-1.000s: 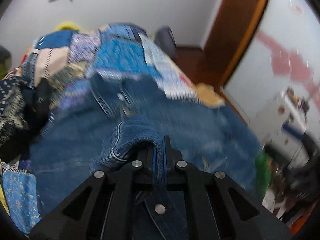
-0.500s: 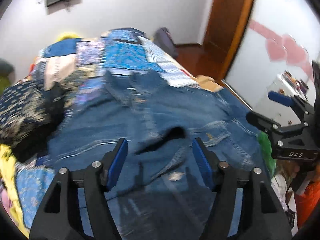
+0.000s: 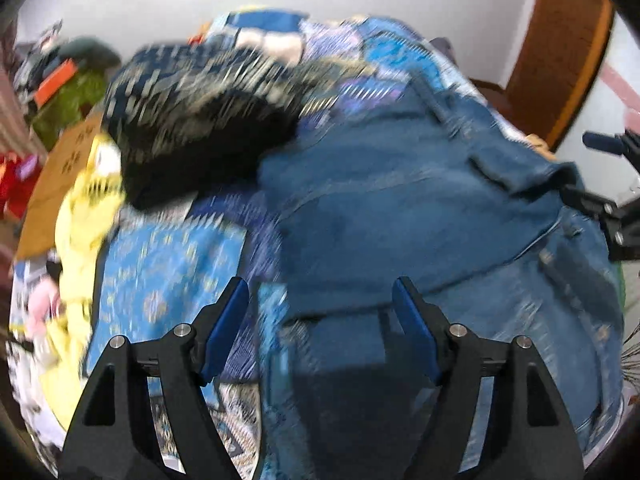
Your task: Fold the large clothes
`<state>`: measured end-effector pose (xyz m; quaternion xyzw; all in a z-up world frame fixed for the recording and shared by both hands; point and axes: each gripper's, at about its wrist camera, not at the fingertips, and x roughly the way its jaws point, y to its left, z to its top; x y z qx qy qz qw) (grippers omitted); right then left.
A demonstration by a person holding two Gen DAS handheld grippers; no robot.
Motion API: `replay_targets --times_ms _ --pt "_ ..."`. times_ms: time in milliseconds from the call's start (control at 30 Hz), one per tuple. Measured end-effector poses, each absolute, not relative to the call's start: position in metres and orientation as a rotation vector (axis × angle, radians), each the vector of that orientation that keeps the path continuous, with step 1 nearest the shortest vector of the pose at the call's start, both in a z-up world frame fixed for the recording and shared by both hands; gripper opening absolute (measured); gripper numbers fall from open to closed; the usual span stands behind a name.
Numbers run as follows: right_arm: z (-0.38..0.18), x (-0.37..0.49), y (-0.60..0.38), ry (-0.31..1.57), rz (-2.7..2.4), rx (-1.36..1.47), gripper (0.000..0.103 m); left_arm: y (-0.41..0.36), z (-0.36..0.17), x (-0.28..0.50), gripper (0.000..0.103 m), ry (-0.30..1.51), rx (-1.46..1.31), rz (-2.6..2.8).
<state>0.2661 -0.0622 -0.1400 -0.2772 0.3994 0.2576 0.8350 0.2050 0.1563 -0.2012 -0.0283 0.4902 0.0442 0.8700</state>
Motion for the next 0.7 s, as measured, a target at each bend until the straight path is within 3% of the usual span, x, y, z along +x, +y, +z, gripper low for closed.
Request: replay_targets --times_ms 100,167,200,400,700 --pt "-0.159 0.276 -0.048 0.905 0.558 -0.662 0.067 0.17 -0.223 0.197 0.073 1.066 -0.08 0.117" --pt "-0.164 0.279 -0.042 0.921 0.556 -0.684 0.06 0.178 -0.237 0.195 0.073 1.097 -0.103 0.129" --pt "-0.165 0.28 -0.042 0.922 0.553 -0.687 0.05 0.181 -0.243 0.194 0.073 1.113 -0.117 0.135" --pt "-0.149 0.293 -0.057 0.888 0.516 -0.572 0.02 0.186 -0.26 0.202 0.073 1.14 -0.147 0.146" --pt "-0.089 0.302 -0.124 0.785 0.491 -0.247 0.009 0.181 -0.25 0.218 0.073 1.113 -0.14 0.165"
